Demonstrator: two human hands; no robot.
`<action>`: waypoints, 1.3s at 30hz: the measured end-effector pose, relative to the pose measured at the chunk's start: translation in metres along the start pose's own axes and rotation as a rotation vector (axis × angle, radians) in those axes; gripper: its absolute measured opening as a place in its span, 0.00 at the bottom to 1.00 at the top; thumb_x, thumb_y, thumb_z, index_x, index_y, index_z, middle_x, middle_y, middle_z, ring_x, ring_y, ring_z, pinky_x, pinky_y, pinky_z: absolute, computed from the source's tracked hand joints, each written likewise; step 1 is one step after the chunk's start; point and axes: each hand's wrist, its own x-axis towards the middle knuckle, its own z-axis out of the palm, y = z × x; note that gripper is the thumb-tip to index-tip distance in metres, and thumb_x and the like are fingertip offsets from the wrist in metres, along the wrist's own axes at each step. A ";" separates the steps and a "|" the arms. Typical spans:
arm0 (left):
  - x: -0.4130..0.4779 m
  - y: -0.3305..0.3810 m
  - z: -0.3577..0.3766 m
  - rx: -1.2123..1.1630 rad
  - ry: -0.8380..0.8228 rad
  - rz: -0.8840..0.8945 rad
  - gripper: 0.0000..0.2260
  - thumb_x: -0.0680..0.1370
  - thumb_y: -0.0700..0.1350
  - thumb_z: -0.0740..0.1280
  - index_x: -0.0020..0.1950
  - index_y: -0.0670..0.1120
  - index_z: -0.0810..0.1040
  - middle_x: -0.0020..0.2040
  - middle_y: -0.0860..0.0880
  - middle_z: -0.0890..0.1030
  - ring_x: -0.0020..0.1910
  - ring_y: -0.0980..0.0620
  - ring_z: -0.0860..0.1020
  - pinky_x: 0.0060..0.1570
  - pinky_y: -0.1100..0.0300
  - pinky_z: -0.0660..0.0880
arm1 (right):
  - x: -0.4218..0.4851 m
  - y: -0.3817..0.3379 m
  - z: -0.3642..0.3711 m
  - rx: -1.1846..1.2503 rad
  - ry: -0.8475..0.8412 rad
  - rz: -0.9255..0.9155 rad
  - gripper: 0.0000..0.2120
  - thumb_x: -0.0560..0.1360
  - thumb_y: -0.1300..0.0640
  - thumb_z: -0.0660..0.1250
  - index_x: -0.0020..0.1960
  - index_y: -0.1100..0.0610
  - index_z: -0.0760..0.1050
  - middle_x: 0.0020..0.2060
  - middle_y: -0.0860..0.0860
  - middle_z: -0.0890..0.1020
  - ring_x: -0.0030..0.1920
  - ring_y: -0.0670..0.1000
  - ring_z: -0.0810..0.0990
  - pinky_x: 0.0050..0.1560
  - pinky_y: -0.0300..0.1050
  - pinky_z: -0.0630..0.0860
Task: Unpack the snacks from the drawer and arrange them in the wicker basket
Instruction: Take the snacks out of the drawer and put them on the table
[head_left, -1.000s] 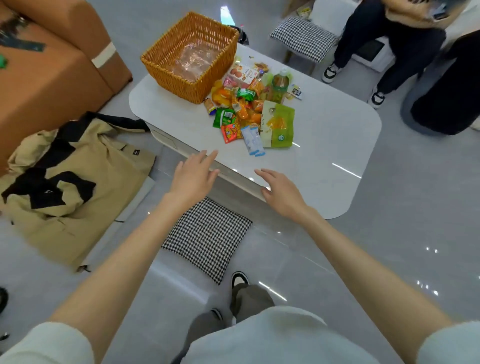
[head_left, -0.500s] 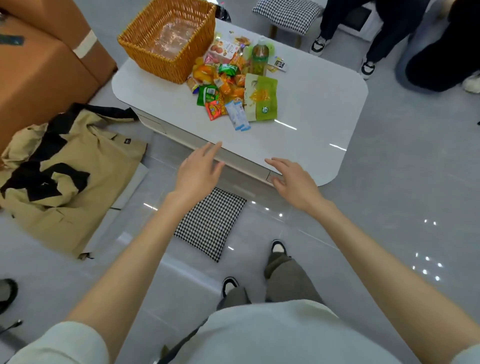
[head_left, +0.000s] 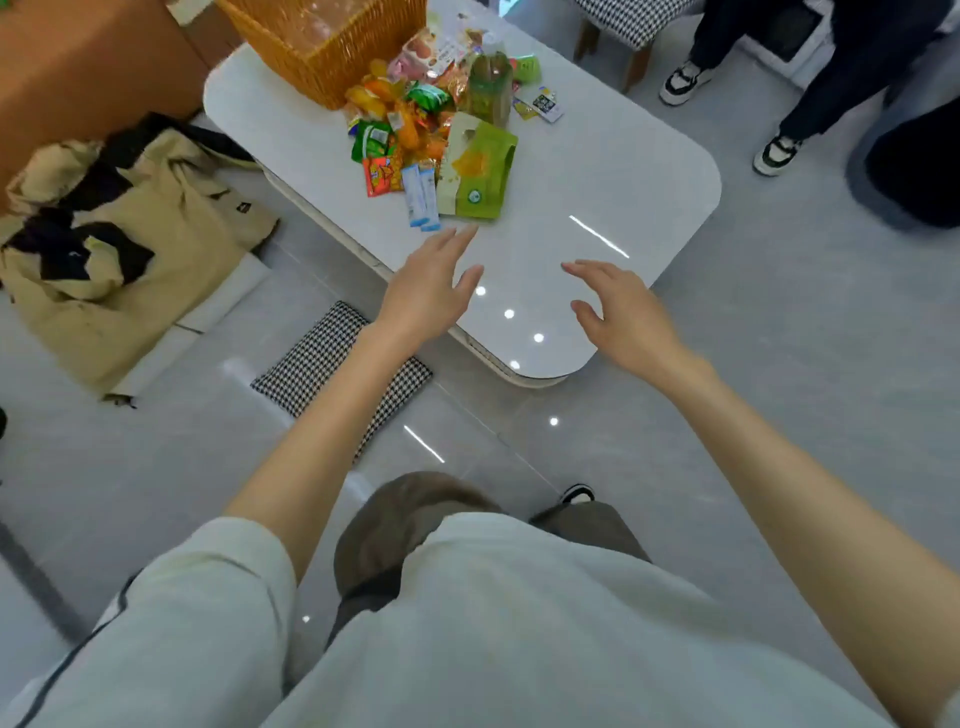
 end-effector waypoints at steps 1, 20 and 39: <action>0.007 0.020 0.011 -0.013 0.011 -0.021 0.24 0.83 0.50 0.58 0.78 0.48 0.59 0.76 0.46 0.62 0.75 0.49 0.60 0.72 0.51 0.60 | 0.001 0.022 -0.016 0.004 -0.019 -0.022 0.22 0.80 0.56 0.59 0.74 0.51 0.65 0.72 0.50 0.69 0.69 0.57 0.68 0.66 0.58 0.67; 0.261 0.228 0.124 -0.105 0.236 -0.394 0.23 0.83 0.51 0.57 0.77 0.50 0.60 0.76 0.46 0.64 0.75 0.49 0.61 0.70 0.53 0.62 | 0.222 0.255 -0.216 -0.016 -0.275 -0.425 0.21 0.81 0.57 0.60 0.73 0.51 0.66 0.70 0.50 0.71 0.68 0.55 0.69 0.66 0.52 0.68; 0.472 0.387 0.161 -0.276 0.666 -1.002 0.22 0.83 0.49 0.56 0.77 0.50 0.61 0.75 0.49 0.65 0.74 0.51 0.62 0.68 0.59 0.60 | 0.507 0.372 -0.350 -0.069 -0.722 -0.858 0.21 0.81 0.58 0.60 0.73 0.51 0.66 0.68 0.51 0.73 0.64 0.52 0.72 0.62 0.42 0.65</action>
